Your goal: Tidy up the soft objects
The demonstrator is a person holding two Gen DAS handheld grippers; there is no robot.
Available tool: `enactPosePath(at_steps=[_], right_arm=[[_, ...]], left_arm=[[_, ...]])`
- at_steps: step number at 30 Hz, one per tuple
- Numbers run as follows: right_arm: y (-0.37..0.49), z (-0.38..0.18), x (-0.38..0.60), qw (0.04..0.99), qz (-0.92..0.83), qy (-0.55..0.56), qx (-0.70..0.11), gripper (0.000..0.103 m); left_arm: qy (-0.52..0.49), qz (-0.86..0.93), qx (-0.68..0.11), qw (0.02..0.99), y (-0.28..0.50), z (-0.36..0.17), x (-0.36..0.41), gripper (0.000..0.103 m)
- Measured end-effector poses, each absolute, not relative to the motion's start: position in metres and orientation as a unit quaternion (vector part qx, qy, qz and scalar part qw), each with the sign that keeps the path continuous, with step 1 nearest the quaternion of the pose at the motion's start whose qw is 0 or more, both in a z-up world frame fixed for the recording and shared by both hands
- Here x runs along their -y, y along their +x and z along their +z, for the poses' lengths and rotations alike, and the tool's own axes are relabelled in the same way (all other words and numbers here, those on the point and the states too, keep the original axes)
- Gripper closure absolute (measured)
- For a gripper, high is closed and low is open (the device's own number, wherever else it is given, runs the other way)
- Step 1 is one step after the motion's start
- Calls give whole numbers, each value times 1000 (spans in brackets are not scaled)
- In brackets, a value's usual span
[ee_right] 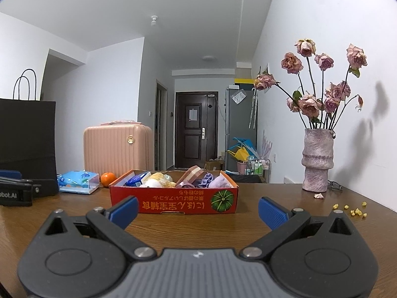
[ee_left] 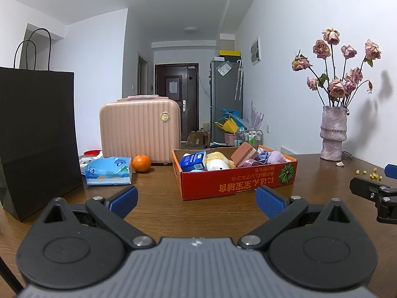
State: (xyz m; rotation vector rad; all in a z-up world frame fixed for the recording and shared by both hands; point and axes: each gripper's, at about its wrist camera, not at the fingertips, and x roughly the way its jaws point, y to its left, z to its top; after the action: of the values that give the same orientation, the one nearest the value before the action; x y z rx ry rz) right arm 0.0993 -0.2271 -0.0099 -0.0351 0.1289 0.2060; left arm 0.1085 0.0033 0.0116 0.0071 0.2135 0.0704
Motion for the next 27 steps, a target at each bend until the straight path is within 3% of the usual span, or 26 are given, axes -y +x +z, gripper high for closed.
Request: enactPosePath(at_steps=[27], right_arm=[[100,-15,222,992,105,-18,-71,0]], left_arm=[[7,34,-105,994,106,10,-3,0]])
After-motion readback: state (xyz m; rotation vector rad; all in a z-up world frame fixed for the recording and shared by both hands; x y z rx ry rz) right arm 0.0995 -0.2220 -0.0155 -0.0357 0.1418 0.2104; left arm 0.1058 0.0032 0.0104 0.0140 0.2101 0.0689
